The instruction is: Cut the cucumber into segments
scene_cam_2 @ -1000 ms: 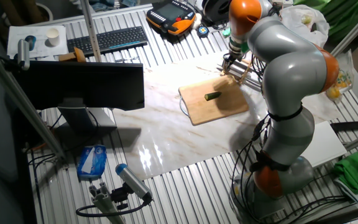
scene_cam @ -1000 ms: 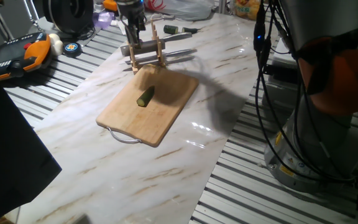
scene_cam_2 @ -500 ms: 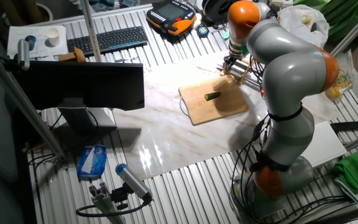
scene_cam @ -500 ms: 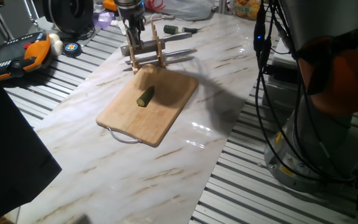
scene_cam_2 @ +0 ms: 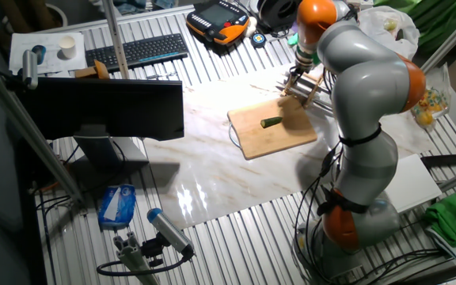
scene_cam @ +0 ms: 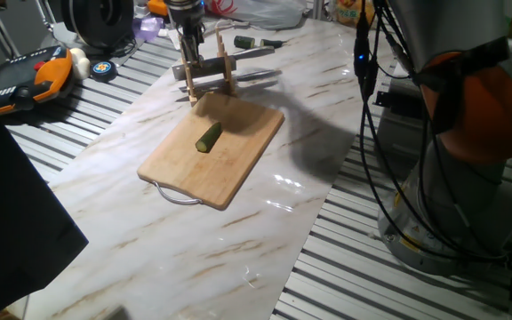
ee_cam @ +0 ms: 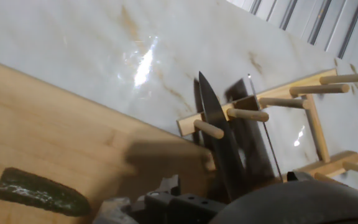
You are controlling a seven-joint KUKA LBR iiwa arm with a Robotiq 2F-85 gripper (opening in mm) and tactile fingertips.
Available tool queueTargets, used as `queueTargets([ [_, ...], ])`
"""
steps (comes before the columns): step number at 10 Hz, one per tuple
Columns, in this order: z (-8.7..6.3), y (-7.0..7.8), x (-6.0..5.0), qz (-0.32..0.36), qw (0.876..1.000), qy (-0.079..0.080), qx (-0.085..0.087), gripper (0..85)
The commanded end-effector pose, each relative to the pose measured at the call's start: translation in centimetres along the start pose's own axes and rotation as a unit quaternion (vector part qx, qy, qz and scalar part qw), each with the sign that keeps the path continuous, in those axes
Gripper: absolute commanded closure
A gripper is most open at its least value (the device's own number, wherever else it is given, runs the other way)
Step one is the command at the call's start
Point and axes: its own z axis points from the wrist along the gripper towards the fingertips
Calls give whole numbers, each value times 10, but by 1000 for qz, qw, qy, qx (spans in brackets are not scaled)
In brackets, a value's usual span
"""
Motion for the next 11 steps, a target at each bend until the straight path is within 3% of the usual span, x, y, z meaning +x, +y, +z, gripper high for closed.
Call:
queueTargets([
  [1,2,-3,0,-3,1000,1,1,0],
  [4,4,-8,2,-10,1000,5,2,0],
  [5,4,-10,6,-10,1000,4,10,0],
  [9,7,-16,28,-10,1000,-2,10,0],
  [11,12,-16,33,-10,1000,-7,12,0],
])
